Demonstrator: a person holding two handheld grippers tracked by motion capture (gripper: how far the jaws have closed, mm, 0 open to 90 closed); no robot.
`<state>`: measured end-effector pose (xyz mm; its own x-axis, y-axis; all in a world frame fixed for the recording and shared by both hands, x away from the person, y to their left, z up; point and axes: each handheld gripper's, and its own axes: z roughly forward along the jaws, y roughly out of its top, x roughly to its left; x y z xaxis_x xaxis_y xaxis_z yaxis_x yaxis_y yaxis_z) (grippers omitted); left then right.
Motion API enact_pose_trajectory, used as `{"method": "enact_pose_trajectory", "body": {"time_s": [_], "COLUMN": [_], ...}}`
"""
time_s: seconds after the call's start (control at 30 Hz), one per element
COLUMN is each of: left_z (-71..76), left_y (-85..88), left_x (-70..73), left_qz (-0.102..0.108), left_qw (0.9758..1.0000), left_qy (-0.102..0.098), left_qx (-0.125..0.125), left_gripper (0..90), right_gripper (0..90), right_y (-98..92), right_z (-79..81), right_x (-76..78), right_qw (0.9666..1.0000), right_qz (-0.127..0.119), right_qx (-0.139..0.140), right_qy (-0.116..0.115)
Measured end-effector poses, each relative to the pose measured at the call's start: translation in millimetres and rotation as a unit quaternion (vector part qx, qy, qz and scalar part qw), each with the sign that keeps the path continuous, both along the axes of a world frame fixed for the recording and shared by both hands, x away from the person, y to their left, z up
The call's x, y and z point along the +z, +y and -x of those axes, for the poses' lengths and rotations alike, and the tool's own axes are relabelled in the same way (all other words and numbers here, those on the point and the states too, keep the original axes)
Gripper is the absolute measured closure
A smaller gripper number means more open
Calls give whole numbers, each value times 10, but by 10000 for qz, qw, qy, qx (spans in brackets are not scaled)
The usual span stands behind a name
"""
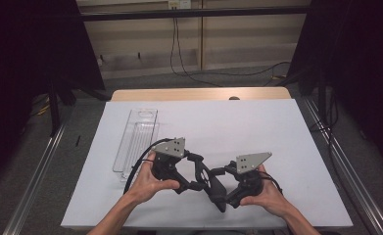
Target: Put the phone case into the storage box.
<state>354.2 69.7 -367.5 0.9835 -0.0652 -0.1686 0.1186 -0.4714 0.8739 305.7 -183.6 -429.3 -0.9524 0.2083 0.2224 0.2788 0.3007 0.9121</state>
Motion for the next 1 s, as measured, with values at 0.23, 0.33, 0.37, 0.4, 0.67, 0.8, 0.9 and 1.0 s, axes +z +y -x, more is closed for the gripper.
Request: {"method": "enact_pose_trajectory", "body": {"time_s": [0.23, 0.33, 0.37, 0.4, 0.67, 0.8, 0.9, 1.0], "left_z": [9, 12, 16, 18, 19, 2, -9, -29], "left_y": [4, 4, 4, 5, 23, 49, 83, 121], "left_x": [15, 22, 25, 30, 47, 61, 78, 93], "left_qz": [16, 14, 17, 31, 87, 114, 152, 141], "left_qw": [10000, 10000, 10000, 9999, 9996, 9993, 9988, 9982], "left_qy": [-4, -3, -7, -5, 25, -10, 9, -2], "left_qx": [45, 71, 90, 134, 268, 367, 469, 582], "left_gripper": [140, 140, 140, 140, 140, 140, 139, 139], "right_gripper": [140, 138, 138, 138, 94, 59, 34, 15], "right_y": [9, 20, 21, 22, 2, 2, -14, -41], "right_z": [2, 3, 2, 3, -13, -14, -14, -17], "right_x": [9, 10, 9, 8, 19, 19, 29, 41], "right_qw": [10000, 10000, 10000, 10000, 9996, 9994, 9990, 9982], "right_qz": [-3, -16, -16, -21, -163, -169, -174, -215], "right_qx": [-28, -41, -39, -43, -235, -302, -403, -547], "right_qy": [-11, 11, 10, 15, 77, 96, 74, 67]}}
